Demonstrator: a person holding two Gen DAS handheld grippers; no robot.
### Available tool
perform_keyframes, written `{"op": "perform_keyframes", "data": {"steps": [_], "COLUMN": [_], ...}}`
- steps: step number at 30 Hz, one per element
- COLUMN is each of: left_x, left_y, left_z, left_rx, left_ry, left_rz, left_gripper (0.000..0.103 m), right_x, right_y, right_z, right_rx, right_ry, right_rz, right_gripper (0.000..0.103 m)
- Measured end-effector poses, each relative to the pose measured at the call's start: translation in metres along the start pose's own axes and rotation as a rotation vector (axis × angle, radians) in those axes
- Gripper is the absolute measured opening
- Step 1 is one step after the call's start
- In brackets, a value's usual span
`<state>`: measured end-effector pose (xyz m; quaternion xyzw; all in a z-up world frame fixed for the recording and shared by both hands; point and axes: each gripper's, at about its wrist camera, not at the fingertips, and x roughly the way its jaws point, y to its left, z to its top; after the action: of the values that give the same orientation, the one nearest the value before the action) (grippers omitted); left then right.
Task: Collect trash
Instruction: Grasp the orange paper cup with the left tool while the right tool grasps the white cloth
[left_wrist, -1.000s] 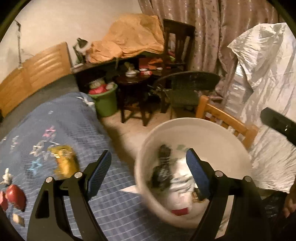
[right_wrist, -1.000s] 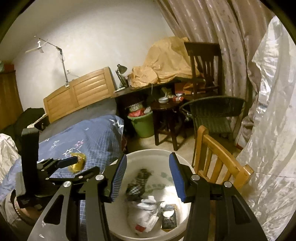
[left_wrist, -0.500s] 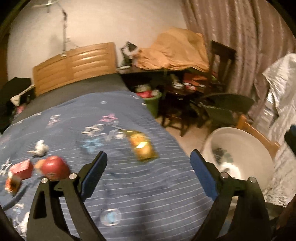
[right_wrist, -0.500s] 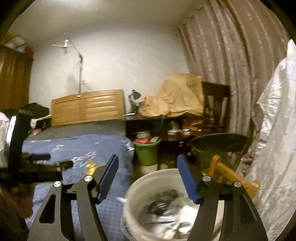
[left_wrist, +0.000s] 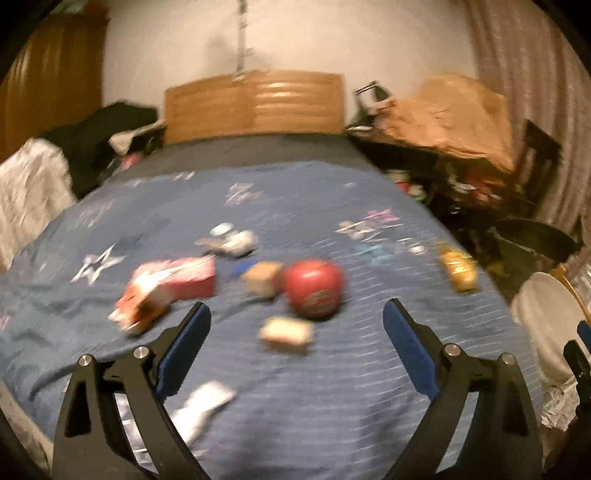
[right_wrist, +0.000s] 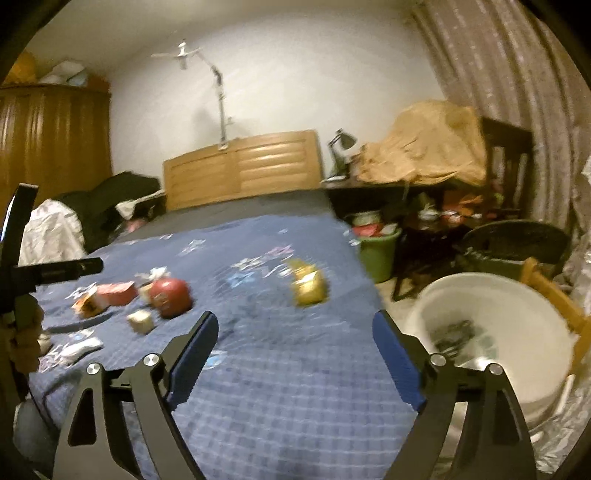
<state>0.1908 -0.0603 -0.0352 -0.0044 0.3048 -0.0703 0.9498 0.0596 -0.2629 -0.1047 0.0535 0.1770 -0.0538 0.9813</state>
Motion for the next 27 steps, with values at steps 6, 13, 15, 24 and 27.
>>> {"op": "perform_keyframes", "data": {"steps": [6, 13, 15, 24, 27], "left_x": [0.01, 0.045, 0.062, 0.145, 0.163], "left_y": [0.117, 0.2, 0.202, 0.203, 0.195], "left_z": [0.005, 0.01, 0.008, 0.002, -0.001], "left_rx": [-0.068, 0.028, 0.082, 0.125, 0.132], "left_ry": [0.135, 0.288, 0.32, 0.434, 0.487], "left_rz": [0.026, -0.047, -0.075, -0.073, -0.085], "left_gripper": [0.091, 0.091, 0.091, 0.091, 0.043], "right_x": [0.028, 0.052, 0.058, 0.071, 0.072], "right_y": [0.056, 0.129, 0.147, 0.197, 0.201], "right_z": [-0.012, -0.028, -0.034, -0.044, -0.043], "right_rx": [-0.058, -0.16, -0.171, -0.253, -0.268], "right_ry": [0.114, 0.23, 0.265, 0.328, 0.343], "right_rz": [0.114, 0.268, 0.3, 0.39, 0.403], "right_gripper": [0.087, 0.087, 0.087, 0.087, 0.087]}}
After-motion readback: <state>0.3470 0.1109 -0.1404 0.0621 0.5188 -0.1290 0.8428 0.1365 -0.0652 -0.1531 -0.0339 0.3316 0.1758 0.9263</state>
